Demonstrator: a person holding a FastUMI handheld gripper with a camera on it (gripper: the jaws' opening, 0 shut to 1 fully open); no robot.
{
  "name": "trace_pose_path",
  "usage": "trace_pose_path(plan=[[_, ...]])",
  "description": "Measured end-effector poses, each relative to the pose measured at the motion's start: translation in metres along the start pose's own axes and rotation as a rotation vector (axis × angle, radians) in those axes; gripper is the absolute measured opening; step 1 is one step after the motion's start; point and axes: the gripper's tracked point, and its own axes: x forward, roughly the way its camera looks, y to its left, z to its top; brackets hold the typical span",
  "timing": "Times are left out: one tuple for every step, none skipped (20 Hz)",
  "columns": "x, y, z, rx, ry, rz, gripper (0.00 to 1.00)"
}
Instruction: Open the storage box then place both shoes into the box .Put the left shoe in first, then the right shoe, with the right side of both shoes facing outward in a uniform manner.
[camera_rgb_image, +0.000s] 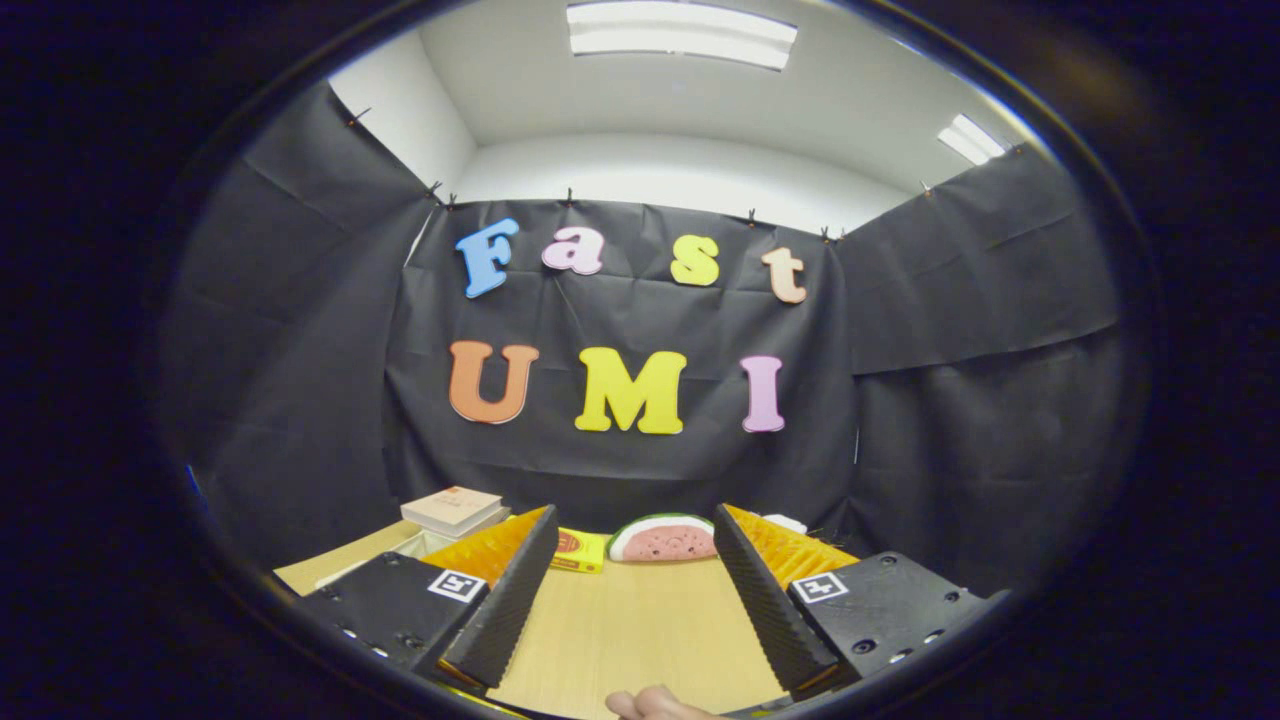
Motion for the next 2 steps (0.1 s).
trace_pose_path(plan=[[0.0017,0.0004,-0.0008,0.008,0.000,0.006,0.95],[0.0024,-0.0004,-0.0029,0.018,0.000,0.008,0.95]])
